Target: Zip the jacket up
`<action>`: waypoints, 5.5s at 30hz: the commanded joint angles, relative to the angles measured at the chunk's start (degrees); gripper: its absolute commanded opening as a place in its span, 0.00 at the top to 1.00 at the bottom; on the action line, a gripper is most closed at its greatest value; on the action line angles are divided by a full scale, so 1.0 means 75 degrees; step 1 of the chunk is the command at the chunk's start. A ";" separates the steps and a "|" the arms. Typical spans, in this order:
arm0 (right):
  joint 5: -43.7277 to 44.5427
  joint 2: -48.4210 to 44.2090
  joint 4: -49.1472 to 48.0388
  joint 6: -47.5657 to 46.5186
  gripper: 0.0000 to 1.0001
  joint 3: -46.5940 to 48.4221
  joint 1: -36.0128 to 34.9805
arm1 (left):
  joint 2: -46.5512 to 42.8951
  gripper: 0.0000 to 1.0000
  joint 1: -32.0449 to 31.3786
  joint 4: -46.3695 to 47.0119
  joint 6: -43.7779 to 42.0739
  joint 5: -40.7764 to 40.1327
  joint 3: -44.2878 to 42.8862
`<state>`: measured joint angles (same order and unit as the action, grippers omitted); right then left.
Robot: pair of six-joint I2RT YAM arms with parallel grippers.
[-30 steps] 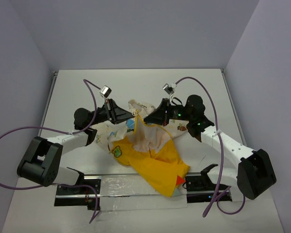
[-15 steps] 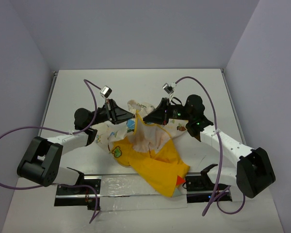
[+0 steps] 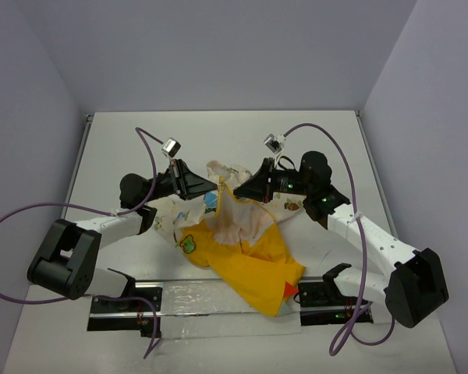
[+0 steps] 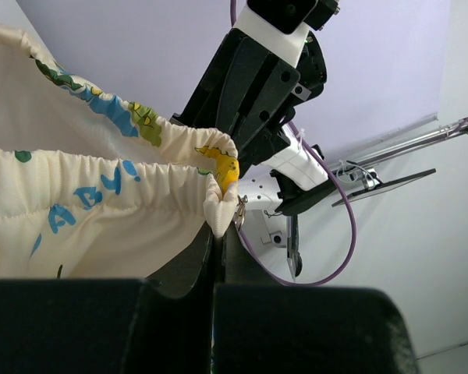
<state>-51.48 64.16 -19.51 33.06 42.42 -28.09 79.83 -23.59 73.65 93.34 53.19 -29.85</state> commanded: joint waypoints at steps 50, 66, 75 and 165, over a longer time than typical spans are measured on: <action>-0.0128 -0.0251 -0.0753 0.0375 1.00 -0.0244 0.0277 | -0.0179 1.00 -0.0077 0.4384 -0.0823 -0.0356 0.0290; -0.0308 -0.0114 -0.0647 0.0269 1.00 -0.0336 0.0288 | -0.0402 1.00 -0.0077 0.4384 -0.0703 -0.0340 0.0147; -0.0499 0.0066 -0.0680 0.0275 1.00 -0.0273 0.0257 | -0.0382 1.00 -0.0077 0.4384 -0.0738 -0.0318 0.0151; 0.0981 0.0541 -0.2516 0.1278 1.00 -0.0277 -0.0494 | -0.0383 1.00 -0.0351 0.4395 -0.0587 -0.0316 0.0210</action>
<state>-46.15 67.57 -34.46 45.00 39.70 -31.38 78.39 -24.62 73.66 88.37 48.10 -26.98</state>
